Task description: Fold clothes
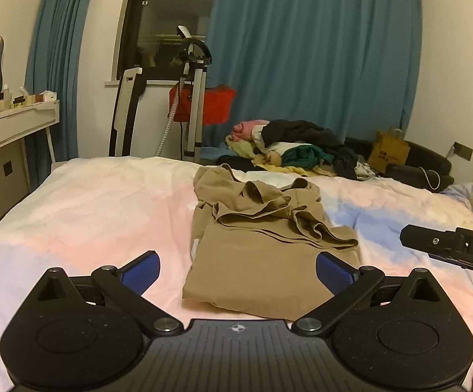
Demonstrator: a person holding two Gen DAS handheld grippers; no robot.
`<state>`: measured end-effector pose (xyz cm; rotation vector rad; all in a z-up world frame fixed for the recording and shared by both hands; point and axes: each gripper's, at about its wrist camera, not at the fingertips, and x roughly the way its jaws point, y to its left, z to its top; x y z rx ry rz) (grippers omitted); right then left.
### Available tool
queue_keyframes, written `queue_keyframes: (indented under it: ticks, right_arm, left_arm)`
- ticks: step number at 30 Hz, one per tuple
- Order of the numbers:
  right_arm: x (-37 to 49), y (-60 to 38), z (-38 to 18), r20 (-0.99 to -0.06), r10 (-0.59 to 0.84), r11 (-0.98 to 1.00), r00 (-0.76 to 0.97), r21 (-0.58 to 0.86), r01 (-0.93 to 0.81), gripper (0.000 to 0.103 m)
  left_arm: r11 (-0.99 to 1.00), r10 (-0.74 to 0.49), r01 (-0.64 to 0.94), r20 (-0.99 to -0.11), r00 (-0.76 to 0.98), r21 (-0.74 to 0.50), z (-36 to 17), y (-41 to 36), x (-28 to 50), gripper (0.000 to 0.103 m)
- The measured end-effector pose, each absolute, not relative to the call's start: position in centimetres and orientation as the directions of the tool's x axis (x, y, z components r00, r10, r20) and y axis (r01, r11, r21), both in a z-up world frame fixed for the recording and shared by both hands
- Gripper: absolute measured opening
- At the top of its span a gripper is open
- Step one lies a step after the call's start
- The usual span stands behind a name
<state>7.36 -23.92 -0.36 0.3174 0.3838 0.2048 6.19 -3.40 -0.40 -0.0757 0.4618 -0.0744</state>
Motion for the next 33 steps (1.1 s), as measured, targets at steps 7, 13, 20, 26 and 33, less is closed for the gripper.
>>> queue_keyframes:
  ticks: [7,13,20,26,33]
  right_arm:
    - [8.3,-23.3,-2.1,-0.402,0.243,0.939,0.883,0.326,-0.109,0.071]
    - [9.6,-23.2,-4.0,-0.49,0.292,0.913,0.821,0.397,-0.088,0.071]
    - [11.6,-23.9,-8.1,-0.562,0.49,0.756,0.666,0.654,-0.005,0.071]
    - [11.7,-25.6,-11.3,-0.466,0.617,0.511,0.634,0.85,0.128,0.08]
    - [12.9,-26.8,-13.0,-0.36,0.638,0.298,0.68,0.93,0.214,0.084]
  left_arm:
    - [0.991,-0.098,0.041,-0.488,0.867,-0.127,-1.2,-3.0,6.7,0.103]
    - [0.982,-0.099,-0.01,-0.562,0.821,-0.187,-2.3,-2.1,7.5,0.102]
    - [0.97,-0.116,-0.042,-0.609,0.785,-0.239,-3.2,-1.6,8.0,0.103]
    - [0.926,-0.178,-0.087,-0.626,0.759,-0.368,-3.9,-0.3,8.6,0.103]
    - [0.812,-0.324,-0.101,-0.588,0.741,-0.575,-5.0,1.2,9.4,0.103]
